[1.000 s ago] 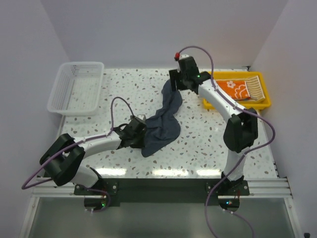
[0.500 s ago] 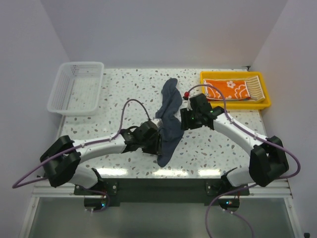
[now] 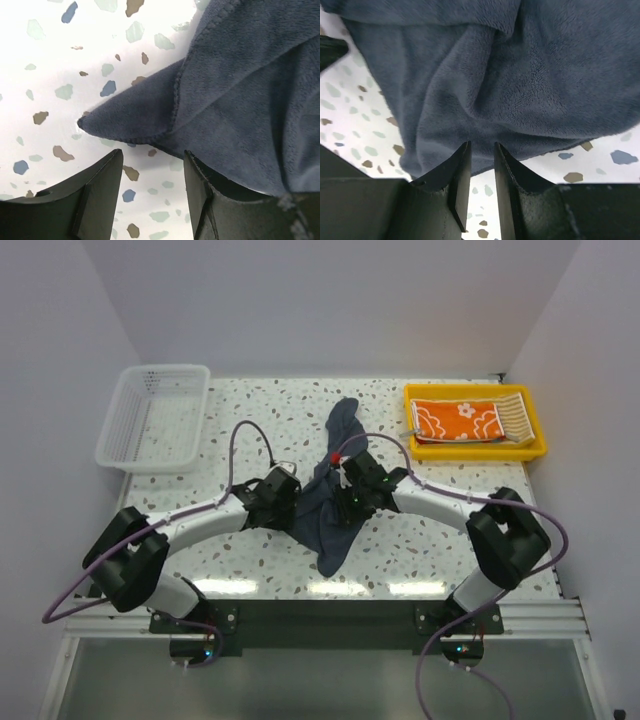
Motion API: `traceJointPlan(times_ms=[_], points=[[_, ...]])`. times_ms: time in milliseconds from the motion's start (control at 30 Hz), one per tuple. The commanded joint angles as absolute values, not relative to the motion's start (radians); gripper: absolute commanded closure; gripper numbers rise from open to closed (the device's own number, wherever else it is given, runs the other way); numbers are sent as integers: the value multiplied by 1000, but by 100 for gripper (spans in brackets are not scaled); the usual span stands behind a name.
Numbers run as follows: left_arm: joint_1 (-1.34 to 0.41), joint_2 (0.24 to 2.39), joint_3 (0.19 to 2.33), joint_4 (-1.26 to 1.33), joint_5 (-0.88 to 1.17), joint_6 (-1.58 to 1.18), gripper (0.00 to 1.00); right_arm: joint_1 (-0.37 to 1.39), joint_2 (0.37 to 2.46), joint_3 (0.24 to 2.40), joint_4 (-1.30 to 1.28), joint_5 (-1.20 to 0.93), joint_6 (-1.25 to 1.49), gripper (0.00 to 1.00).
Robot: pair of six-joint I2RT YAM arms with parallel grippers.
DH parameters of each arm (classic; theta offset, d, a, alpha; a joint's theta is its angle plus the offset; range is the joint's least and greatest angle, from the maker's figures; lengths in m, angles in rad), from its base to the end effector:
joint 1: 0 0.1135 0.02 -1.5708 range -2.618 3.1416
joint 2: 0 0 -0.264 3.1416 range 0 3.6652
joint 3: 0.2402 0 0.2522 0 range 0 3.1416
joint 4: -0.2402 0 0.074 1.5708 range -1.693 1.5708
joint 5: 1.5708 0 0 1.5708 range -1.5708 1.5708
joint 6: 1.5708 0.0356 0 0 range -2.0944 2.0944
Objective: Fold and stack the towels
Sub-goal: Flatten out the crumpled towel
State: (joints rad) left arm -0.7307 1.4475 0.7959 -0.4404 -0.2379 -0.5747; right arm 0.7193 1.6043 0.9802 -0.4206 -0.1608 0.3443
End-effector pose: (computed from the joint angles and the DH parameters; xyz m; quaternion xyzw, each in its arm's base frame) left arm 0.2057 -0.1731 0.1783 0.0471 0.9639 -0.0514 0.2571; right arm 0.2351 0.2135 0.1885 -0.1999 0.9417 0.1983 0.1841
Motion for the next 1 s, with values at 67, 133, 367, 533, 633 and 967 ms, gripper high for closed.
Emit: traceJointPlan(times_ms=[67, 133, 367, 533, 633, 967], points=[[-730, 1480, 868, -391, -320, -456, 44, 726, 1670, 973, -411, -167, 345, 73], [-730, 1493, 887, -384, -321, -436, 45, 726, 1692, 962, -442, -141, 338, 73], [-732, 1554, 937, -327, -227, -390, 48, 719, 1690, 925, -508, -61, 328, 74], [-732, 1623, 956, -287, -224, -390, 54, 719, 1681, 925, -520, -58, 322, 74], [-729, 1673, 988, -278, -293, -397, 79, 715, 1663, 923, -541, -22, 314, 74], [-586, 1753, 1135, -391, -394, -468, 100, 589, 1592, 899, -632, 32, 293, 75]])
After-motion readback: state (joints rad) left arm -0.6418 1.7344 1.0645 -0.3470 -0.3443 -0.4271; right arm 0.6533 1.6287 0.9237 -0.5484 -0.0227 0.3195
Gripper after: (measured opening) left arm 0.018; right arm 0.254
